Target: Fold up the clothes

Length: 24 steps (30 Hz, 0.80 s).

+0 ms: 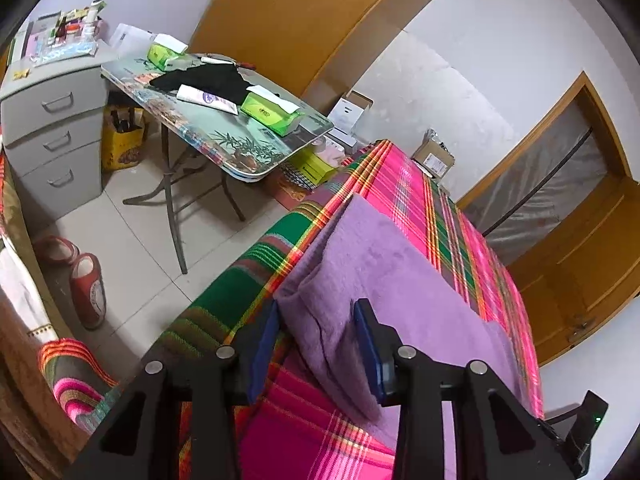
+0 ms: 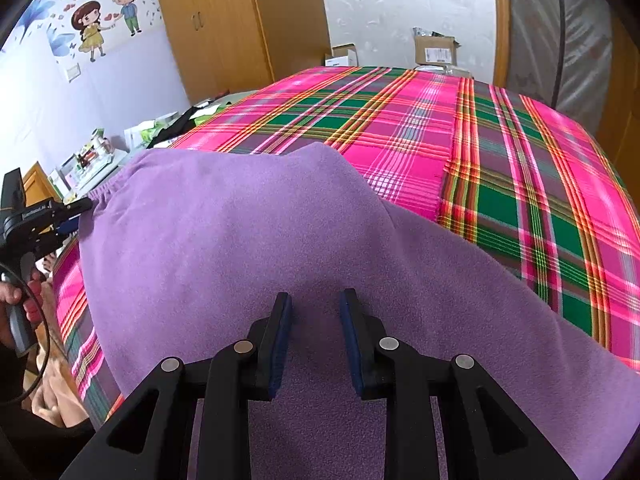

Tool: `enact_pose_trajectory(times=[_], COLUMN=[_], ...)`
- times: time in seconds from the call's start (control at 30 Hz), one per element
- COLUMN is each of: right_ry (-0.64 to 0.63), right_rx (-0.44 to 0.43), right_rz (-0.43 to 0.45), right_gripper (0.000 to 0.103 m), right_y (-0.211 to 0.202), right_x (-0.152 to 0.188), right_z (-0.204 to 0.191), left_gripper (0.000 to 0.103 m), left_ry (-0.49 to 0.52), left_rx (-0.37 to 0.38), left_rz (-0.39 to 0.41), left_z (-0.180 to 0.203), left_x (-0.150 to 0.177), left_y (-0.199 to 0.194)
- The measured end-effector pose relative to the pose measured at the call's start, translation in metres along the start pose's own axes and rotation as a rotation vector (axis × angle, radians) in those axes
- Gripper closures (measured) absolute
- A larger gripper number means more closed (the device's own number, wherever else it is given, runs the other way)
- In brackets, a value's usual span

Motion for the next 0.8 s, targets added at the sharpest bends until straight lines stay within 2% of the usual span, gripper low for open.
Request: enact_pose_trajectory(times=[0.17,0.57,0.67,0.8], right_ry=[0.0,0.0,-0.001,0.001], right_rx=[0.001,0.002,0.003,0.0], right_rz=[0.0,0.001,0.001,0.0], right_gripper=[0.076,0.076,0.076,0.076], right_y=[0.0,-0.0003,0.0,0.0002], right_x=[-0.0002,0.0007,0.0006,0.0002], right_z=[0.0001,-0.0007,-0.0007,0.0001], left_gripper=[0.064,0.068,0.071,0.072], left_ry=[-0.053,-0.072,-0.057,-0.006], left_rx=[0.046,0.052,0.035,-0.026], left_rz=[0.003,0.027,0.023,0.017], left_z=[-0.0023,-0.0085,-0.006,0.0012], left_x=[0.0027,-0.0044,-0.0047,-0.0045], left_y=[-0.0024,0.0016,0.0031,0.0058])
Point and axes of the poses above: each gripper's, at about its wrist camera, not at the fingertips, and y roughly the way its jaws point, z to its right, x to its underside, the point moved 4 cm from there along y, roughly the way its jaws point, and after that the axes turned 13 degrees about x, right-handed, at the moved point
